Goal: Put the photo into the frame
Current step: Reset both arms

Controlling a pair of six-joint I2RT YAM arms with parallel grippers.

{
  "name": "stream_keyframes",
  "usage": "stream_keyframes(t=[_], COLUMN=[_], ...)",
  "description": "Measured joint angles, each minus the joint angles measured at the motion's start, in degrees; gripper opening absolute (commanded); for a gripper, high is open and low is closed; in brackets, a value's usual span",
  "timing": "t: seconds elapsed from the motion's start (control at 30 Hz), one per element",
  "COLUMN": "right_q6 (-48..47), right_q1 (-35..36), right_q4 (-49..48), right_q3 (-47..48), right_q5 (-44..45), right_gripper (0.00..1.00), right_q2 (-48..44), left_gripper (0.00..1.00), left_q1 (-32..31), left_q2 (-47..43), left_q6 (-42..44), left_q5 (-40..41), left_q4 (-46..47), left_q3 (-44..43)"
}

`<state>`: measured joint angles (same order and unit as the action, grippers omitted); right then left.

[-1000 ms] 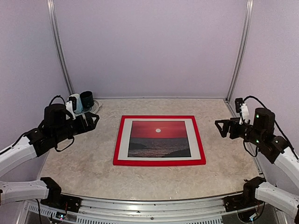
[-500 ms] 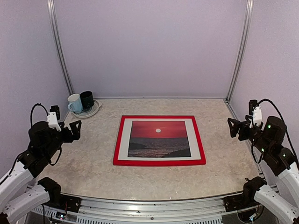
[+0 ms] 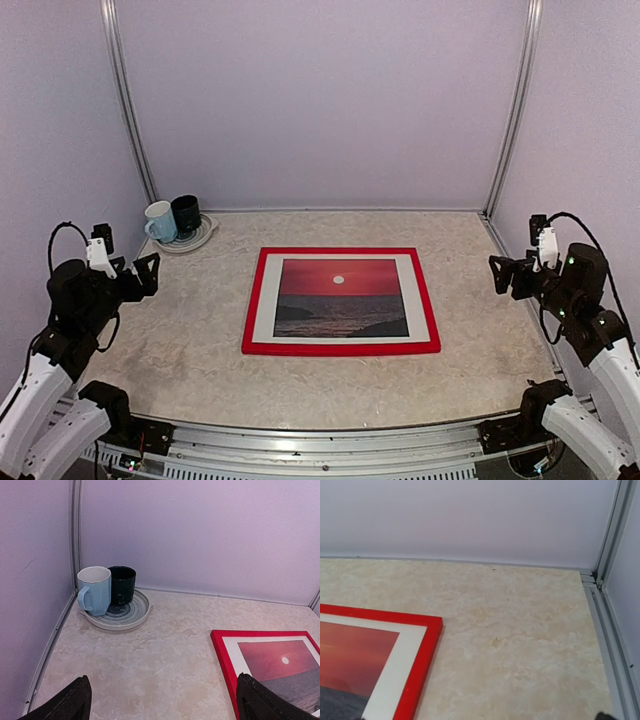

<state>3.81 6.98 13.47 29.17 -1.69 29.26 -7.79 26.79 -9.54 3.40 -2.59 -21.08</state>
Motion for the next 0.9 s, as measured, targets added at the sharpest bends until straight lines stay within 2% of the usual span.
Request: stream_keyframes(t=[0.33,0.9], right_q6=[3.85,5.84], right_q1=[0.02,1.90], right_q4=[0.44,3.43], right_q3=[0.22,1.95], right_q5=[5.57,9.92], right_gripper=[0.99,0.99], right_q2=[-1.92,-2.38], left_gripper=[0.99,0.99], left_q1=[0.00,0.00], left_q2=[-0.61,0.52], left_q6=[0.00,0.20], left_q5=[-1.55,-2.38], left_q4=[0.00,-0.02], left_q3=[0.00,0.00])
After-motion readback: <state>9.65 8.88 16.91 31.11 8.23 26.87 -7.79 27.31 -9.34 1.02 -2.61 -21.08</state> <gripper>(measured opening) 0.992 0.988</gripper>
